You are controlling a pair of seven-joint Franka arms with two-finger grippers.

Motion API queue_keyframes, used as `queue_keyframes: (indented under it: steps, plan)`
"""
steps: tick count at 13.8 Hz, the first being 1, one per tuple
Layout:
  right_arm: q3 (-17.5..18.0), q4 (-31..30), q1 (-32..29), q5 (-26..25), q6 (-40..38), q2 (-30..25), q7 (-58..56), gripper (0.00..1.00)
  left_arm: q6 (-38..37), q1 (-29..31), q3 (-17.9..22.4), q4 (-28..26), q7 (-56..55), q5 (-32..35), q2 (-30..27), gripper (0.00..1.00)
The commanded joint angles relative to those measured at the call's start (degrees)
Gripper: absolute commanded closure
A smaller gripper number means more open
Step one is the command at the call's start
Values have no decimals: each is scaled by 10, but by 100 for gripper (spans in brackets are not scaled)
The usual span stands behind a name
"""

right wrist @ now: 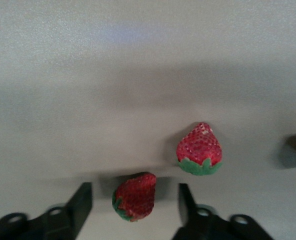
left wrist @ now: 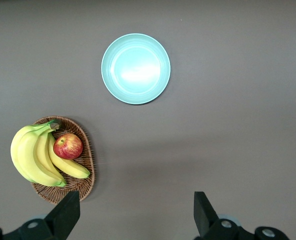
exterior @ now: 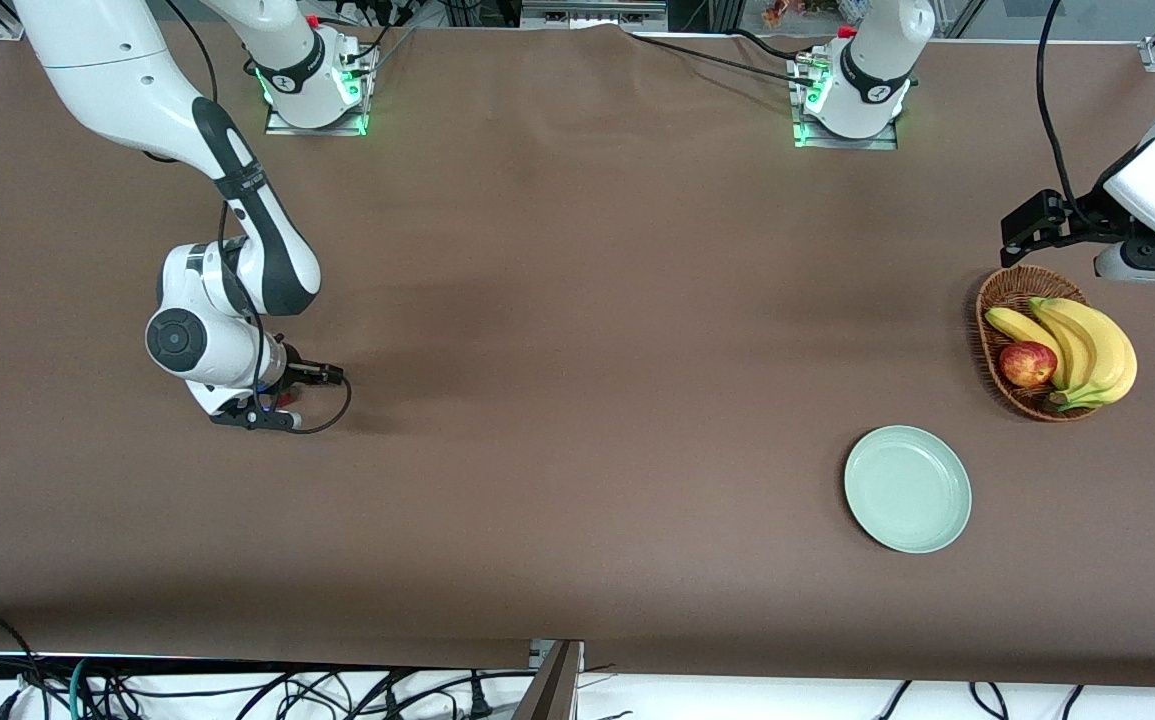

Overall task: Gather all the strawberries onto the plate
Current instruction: 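Carry the strawberry to the table middle and open the right gripper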

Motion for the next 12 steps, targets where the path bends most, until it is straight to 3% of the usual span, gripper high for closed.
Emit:
queue_keyframes:
  steps: [1, 4, 5, 7, 9, 12]
  plan:
    - [1, -17, 1, 4, 11, -9, 6, 58, -14, 3, -3, 19, 10, 10, 8, 0]
    - [1, -18, 1, 4, 10, -10, 6, 84, -14, 3, -3, 19, 10, 10, 8, 0]
    - [1, -17, 1, 4, 7, -10, 6, 88, -14, 3, -3, 19, 10, 10, 8, 0]
    - [3, -10, 1, 5, 4, -15, 6, 90, -14, 3, -3, 19, 10, 10, 8, 0]
    - [32, 20, 9, 6, -19, -25, 28, 91, -15, 3, -3, 18, 10, 10, 8, 0]
    - [50, 97, 81, 5, -48, -6, 184, 91, -17, 3, -3, 18, 10, 10, 8, 0]
